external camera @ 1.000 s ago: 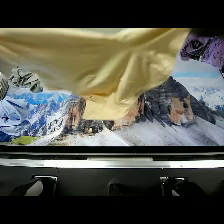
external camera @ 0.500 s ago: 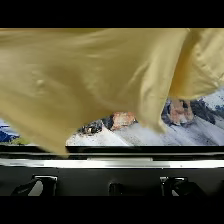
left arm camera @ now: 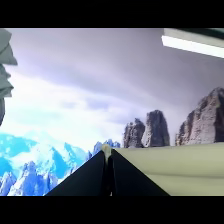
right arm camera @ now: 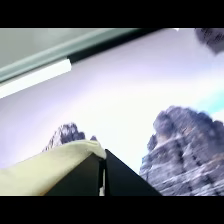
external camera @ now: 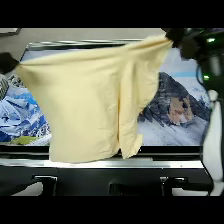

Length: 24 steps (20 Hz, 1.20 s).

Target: Fold the clothes and pants, and hang the long-sleeved shirts on hangers.

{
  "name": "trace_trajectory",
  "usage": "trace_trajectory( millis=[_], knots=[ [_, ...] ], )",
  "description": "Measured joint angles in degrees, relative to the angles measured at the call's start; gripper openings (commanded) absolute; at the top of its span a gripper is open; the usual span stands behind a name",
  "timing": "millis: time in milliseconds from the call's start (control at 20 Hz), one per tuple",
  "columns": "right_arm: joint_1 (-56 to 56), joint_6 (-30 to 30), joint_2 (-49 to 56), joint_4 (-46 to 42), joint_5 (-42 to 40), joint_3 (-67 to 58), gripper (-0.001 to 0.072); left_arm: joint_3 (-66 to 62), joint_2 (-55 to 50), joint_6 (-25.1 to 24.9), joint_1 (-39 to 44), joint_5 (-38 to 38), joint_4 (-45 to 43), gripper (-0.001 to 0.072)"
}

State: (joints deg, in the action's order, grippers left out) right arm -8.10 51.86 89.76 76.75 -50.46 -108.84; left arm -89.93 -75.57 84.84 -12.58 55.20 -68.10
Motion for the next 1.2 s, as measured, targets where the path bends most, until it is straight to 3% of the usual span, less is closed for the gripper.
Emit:
trace_trajectory(
  millis=[250, 300, 350, 400, 500, 550, 900, 1200],
  knots=[
    [2.45, 5.64, 15.65, 17.31, 1.84, 0.00, 0.0031, 0.46, -17.90, 0.07, 4.35, -6.82, -1.53, 0.0015],
    [2.56, 6.54, 17.35, 18.91, 1.14, 0.00, 0.0053, 0.48, -20.44, 0.07, 5.16, -7.39, -1.53, 0.0019],
    [2.67, 7.48, 18.64, 20.33, 0.55, 0.00, 0.0123, 0.52, -22.25, 0.13, 5.75, -7.54, -1.49, 0.0054],
    [2.75, 8.66, 19.61, 21.53, -0.33, 0.00, 0.0163, 0.50, -23.67, 0.52, 6.21, -7.87, -1.31, 0.0164],
    [2.97, 12.09, 20.26, 24.09, -2.45, -0.02, 0.0336, 0.07, -25.05, 2.60, 6.36, -7.37, -0.85, 0.0499],
    [3.21, 14.82, 19.98, 25.42, -3.89, -0.04, 0.0384, -0.57, -25.11, 3.45, 6.01, -6.32, -0.63, 0.0577],
    [10.51, 38.73, 8.20, 34.71, -21.79, 5.29, 0.0380, 0.90, -14.10, 6.71, -4.37, 9.40, -0.70, 0.0596],
    [14.53, 48.96, -9.70, 49.57, -25.35, 39.54, 0.0382, 29.75, 7.72, 7.28, -13.44, 13.90, -0.70, 0.0596]
  ],
)
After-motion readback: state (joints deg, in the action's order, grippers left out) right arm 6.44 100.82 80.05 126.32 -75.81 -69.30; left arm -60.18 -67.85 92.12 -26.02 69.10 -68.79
